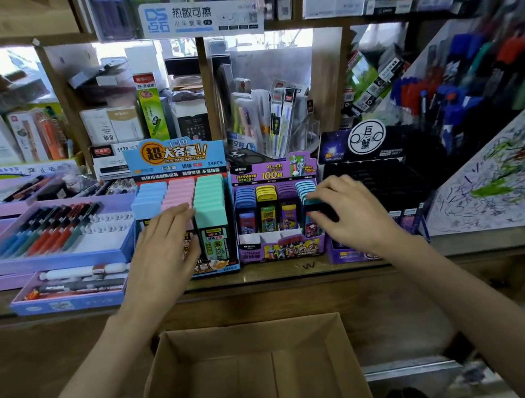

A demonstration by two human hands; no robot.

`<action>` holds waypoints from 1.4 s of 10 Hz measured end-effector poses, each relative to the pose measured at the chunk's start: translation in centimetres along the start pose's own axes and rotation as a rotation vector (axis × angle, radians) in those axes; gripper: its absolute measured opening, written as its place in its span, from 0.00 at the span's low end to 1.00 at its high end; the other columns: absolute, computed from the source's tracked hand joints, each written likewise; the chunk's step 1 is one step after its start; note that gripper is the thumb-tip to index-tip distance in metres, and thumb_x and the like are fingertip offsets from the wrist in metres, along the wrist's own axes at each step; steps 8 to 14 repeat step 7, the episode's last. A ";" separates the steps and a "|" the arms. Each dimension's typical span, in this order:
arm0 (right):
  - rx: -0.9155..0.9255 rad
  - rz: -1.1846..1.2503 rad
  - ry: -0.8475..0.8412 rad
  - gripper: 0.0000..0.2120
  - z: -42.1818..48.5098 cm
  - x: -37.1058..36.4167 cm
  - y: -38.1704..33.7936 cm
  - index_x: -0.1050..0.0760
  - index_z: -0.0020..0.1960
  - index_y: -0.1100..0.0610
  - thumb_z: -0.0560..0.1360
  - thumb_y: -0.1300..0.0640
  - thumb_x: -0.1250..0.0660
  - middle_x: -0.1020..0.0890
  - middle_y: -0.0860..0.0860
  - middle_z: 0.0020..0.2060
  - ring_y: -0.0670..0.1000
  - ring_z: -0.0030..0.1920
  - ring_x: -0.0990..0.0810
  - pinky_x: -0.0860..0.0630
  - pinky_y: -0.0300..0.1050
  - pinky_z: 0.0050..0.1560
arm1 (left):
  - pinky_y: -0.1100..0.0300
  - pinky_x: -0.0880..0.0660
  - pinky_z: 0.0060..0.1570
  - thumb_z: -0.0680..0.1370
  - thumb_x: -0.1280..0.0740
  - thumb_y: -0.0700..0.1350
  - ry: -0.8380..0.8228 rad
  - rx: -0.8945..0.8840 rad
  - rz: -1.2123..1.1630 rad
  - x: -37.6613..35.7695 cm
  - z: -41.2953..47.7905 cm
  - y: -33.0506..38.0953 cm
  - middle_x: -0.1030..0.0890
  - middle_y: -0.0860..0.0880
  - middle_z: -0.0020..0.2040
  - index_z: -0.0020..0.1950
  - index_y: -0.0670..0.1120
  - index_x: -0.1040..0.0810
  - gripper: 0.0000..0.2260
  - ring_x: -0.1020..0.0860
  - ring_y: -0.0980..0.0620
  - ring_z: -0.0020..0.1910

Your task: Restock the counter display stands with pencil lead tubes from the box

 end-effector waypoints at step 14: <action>0.005 0.417 0.184 0.13 -3.5 7.3 -3.2 0.25 0.60 0.53 0.76 0.56 0.34 0.24 0.45 0.54 0.47 0.60 0.29 0.35 0.39 0.61 | 0.53 0.30 0.62 0.78 0.34 0.41 0.037 -0.084 -0.151 4.8 -2.5 3.6 0.24 0.46 0.63 0.64 0.42 0.26 0.15 0.26 0.47 0.63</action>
Point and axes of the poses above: each hand's wrist, its own z-axis towards the middle knuckle, its own x-axis out of the back of the hand, y = z × x, the point moved 6 cm from there along z, towards the middle knuckle
